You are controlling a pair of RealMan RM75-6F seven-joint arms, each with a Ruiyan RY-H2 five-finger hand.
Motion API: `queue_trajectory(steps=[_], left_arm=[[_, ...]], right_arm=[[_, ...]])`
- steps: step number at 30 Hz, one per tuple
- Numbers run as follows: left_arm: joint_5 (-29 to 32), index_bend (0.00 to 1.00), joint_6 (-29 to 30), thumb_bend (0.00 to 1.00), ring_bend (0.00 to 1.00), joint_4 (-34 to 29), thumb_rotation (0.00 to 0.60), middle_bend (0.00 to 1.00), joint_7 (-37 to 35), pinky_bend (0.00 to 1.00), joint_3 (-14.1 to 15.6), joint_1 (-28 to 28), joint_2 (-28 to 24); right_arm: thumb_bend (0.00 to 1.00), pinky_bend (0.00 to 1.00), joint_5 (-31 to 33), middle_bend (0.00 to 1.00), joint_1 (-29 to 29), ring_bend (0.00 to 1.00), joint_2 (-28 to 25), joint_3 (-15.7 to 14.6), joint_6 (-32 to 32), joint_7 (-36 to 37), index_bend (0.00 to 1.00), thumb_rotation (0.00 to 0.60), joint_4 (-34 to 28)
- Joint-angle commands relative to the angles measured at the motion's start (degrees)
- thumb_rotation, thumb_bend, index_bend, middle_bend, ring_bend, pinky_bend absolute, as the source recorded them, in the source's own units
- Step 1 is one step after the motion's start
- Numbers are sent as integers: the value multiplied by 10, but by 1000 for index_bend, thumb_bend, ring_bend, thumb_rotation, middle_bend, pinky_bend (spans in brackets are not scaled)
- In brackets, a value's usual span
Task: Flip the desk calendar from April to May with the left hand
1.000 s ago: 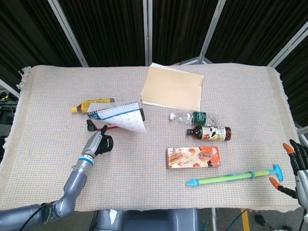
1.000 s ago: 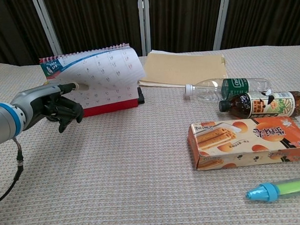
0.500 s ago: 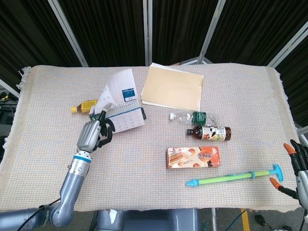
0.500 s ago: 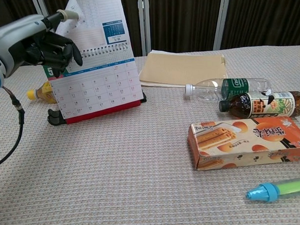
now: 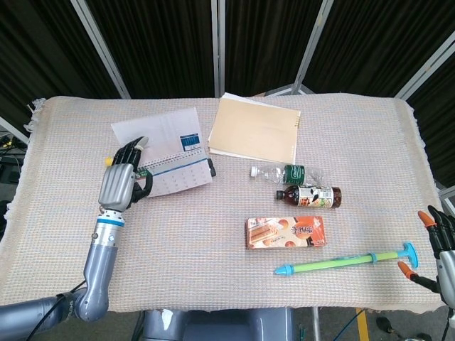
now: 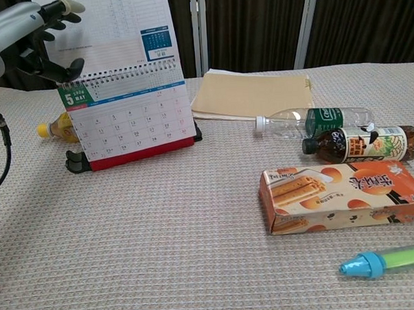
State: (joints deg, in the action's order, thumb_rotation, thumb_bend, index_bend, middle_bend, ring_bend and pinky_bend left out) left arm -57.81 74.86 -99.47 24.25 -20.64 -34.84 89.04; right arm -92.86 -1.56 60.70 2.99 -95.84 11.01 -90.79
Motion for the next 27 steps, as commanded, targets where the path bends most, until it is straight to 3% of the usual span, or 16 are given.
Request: queue_trajectory(steps=[1,7,14,18,25,27], left_arm=[[48,0,-25,300,0,11,600,0,37,0,-8,-14,-19],[153,0,-84,196,0,19,600,0,60,0,-17,-31,-44],[204,0,-111,149,9,31,600,0,55,75,-14,-45,-55],[204,0,-110,150,86,33,600,1,44,120,-12,-48,-58],[197,0,-102,155,331,32,600,52,32,332,-9,-50,-60],[196,0,-102,158,358,31,600,59,25,346,-9,-50,-62]], right_arm=[[69,0,1,0,0,0,0,0,1,1,4,600,0],[69,0,-2,0,1,0,2,1,-2,2,5,600,2],[68,0,-6,0,1,0,4,0,-6,4,7,600,4],[68,0,-9,0,0,0,5,1,-10,6,7,600,6],[69,0,-12,0,-1,0,5,0,-13,9,7,600,6],[69,0,-15,0,-2,0,6,0,-18,11,7,600,7]])
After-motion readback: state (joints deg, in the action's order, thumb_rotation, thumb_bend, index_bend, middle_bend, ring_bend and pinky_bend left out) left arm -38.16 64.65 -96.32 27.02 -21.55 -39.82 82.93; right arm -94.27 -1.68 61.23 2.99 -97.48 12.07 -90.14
